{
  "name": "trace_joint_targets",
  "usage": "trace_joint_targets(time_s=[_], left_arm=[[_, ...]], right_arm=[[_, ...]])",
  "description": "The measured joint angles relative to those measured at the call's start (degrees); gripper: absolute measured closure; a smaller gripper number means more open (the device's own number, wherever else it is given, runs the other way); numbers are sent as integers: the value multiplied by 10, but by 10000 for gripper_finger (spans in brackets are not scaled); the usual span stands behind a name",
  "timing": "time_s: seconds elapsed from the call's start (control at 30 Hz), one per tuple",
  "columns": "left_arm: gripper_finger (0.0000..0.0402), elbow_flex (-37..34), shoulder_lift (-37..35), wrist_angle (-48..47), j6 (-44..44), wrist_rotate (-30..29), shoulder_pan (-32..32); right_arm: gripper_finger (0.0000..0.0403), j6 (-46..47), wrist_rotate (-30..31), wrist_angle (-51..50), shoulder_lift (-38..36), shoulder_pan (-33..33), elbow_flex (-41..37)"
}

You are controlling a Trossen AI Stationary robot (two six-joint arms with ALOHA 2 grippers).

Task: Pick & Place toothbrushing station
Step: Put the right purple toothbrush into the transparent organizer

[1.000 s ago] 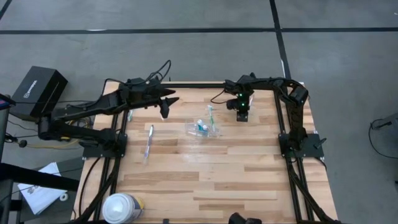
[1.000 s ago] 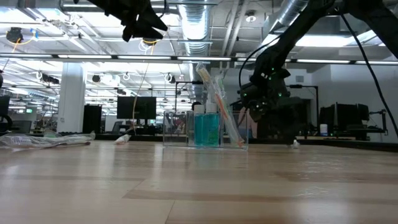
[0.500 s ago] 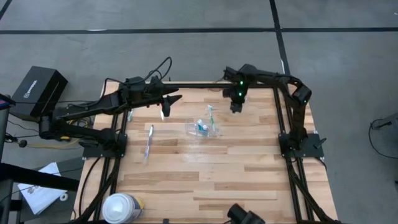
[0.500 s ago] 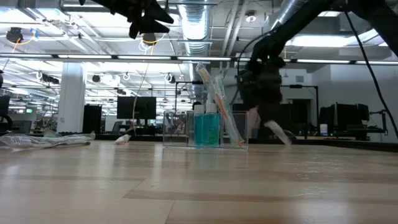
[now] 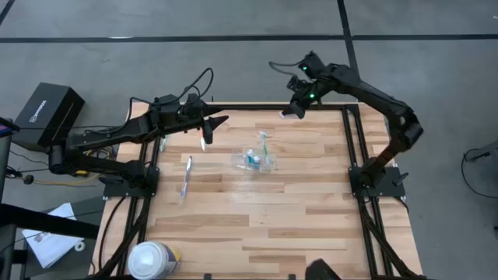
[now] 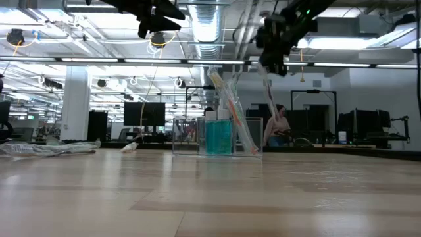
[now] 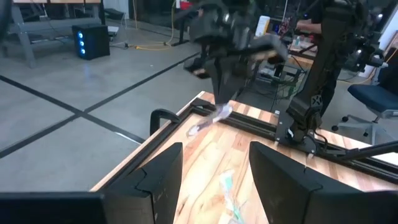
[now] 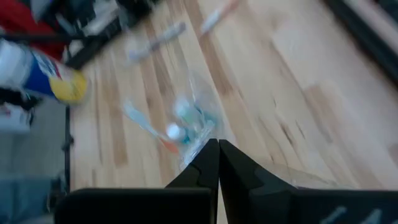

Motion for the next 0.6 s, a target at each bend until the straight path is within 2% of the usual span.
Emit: trace_joint_targets(time_s=[0.37,0.6], left_arm=[[220,0,0,13,-13,-4,5],[220,0,0,15,-15,-4,17]], right_arm=[[403,174,9,113,-110,44,0],[403,274,106,156,-191,117,-6]])
